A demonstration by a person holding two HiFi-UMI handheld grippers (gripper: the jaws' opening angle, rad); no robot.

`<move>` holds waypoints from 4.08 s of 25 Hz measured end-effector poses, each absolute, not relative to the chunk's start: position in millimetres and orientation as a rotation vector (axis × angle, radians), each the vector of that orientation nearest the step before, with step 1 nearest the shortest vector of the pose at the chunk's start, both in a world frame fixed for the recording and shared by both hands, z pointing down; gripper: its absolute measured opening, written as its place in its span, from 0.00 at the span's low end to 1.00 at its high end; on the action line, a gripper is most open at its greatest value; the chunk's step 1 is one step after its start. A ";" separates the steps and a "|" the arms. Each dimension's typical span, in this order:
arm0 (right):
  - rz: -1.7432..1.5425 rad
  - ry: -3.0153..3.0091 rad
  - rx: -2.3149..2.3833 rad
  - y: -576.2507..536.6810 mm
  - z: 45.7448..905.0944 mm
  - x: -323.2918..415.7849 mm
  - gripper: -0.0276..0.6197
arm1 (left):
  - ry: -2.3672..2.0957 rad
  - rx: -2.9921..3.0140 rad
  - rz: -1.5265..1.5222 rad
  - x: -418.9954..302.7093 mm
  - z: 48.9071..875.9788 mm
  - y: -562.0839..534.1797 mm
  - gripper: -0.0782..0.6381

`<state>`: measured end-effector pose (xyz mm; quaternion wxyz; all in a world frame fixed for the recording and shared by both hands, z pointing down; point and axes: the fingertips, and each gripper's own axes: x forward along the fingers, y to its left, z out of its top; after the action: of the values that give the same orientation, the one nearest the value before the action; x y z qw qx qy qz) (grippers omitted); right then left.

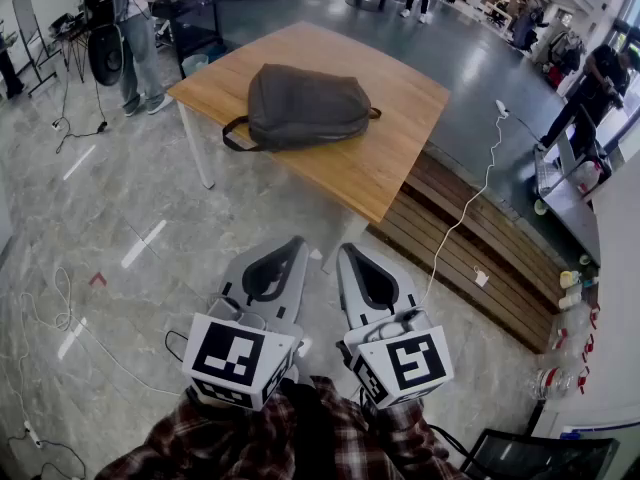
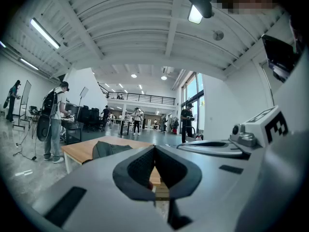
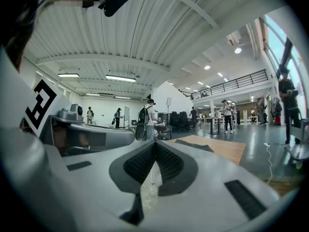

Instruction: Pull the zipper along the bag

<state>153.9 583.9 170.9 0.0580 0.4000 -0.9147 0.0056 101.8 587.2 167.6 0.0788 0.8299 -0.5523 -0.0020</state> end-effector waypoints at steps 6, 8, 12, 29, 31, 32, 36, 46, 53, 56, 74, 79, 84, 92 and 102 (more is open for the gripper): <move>0.019 -2.764 1.212 537.5 181.9 132.1 0.06 | -1.651 2.486 -0.004 80.2 179.3 542.0 0.12; 0.019 -2.764 1.218 515.6 181.6 120.7 0.06 | -1.650 2.489 -0.002 68.2 178.8 520.4 0.12; -0.002 -2.758 1.247 465.7 176.2 87.3 0.06 | -1.645 2.506 -0.005 33.4 172.4 470.7 0.12; 0.070 -2.586 1.451 297.1 193.6 10.0 0.06 | -1.410 2.571 0.028 -45.6 191.7 294.0 0.12; 0.086 -2.573 1.458 279.3 199.3 9.7 0.06 | -1.399 2.563 0.036 -47.0 197.9 276.2 0.12; 0.093 -2.569 1.461 268.5 201.8 10.2 0.06 | -1.396 2.560 0.040 -47.2 200.6 265.9 0.12; 0.097 -2.577 1.465 211.3 204.3 12.1 0.06 | -1.407 2.557 0.046 -47.6 203.6 210.4 0.12; 0.033 -2.643 1.442 70.2 170.3 34.6 0.06 | -1.443 2.600 0.041 -15.8 174.2 72.2 0.12; 0.044 -2.630 1.437 14.5 166.1 47.9 0.06 | -1.460 2.579 0.041 -9.5 168.7 15.5 0.12; 0.050 -2.616 1.443 -0.7 168.9 47.7 0.06 | -1.446 2.582 0.054 -10.8 171.7 0.1 0.12; 0.429 -2.326 1.434 -22.4 329.2 59.2 0.06 | -1.215 2.377 0.462 -5.7 338.0 -16.5 0.12; 0.562 -2.224 1.396 -5.4 401.2 62.4 0.06 | -1.155 2.281 0.642 0.3 424.8 -3.6 0.12; 0.647 -2.174 1.367 6.0 438.9 61.8 0.06 | -1.124 2.261 0.773 2.1 478.7 3.3 0.12; 0.694 -2.138 1.346 5.5 462.6 58.6 0.06 | -1.140 2.274 0.779 2.4 493.6 -1.5 0.12; 0.782 -2.099 1.301 11.9 485.1 54.3 0.06 | -1.125 2.394 0.879 -7.2 498.7 -31.5 0.12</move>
<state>54.3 11.9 485.1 0.2722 0.4835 -0.7797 0.2903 -7.2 -31.5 498.7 0.1760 0.8454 -0.3973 0.3105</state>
